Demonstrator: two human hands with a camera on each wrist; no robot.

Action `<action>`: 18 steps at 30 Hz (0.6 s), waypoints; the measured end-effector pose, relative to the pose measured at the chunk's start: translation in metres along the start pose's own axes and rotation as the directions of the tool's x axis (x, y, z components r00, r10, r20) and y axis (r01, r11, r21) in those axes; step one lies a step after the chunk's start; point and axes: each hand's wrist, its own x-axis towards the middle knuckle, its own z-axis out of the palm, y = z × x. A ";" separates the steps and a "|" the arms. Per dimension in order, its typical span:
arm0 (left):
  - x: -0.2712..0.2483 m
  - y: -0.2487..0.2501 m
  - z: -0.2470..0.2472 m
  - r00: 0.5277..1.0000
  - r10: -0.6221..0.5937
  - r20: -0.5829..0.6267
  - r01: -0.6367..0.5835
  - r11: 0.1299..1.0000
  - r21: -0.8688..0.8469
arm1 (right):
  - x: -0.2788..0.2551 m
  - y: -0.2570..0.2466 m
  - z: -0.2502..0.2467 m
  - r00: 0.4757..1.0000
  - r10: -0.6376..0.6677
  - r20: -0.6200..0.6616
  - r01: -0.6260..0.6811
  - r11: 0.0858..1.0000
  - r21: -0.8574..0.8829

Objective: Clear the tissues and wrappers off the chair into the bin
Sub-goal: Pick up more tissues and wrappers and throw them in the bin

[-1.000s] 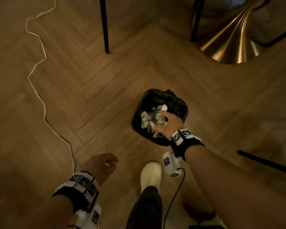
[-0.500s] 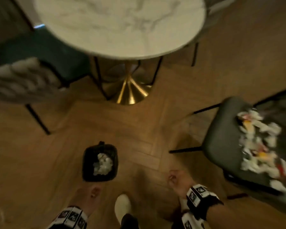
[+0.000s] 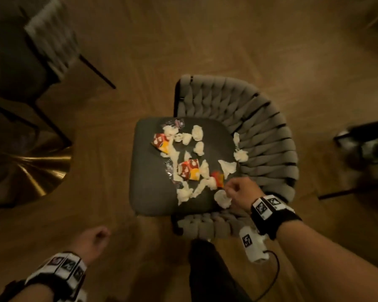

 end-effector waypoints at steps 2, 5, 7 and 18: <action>0.037 0.061 0.009 0.996 0.042 0.075 -0.050 0.994 0.100 | 0.044 0.022 -0.029 0.999 0.048 -0.027 -0.047 0.998 0.032; 0.081 0.146 0.023 0.964 0.209 0.166 -0.250 0.927 0.280 | 0.100 0.042 -0.043 0.995 0.101 -0.026 -0.101 0.995 -0.025; 0.112 0.187 0.039 0.919 0.269 0.289 -0.387 0.761 0.521 | 0.135 0.045 -0.032 0.996 0.075 0.040 -0.068 0.985 -0.157; 0.246 0.236 0.136 0.781 0.397 0.483 -0.610 0.318 0.726 | 0.244 0.084 0.030 0.989 0.136 0.066 -0.078 0.835 -0.544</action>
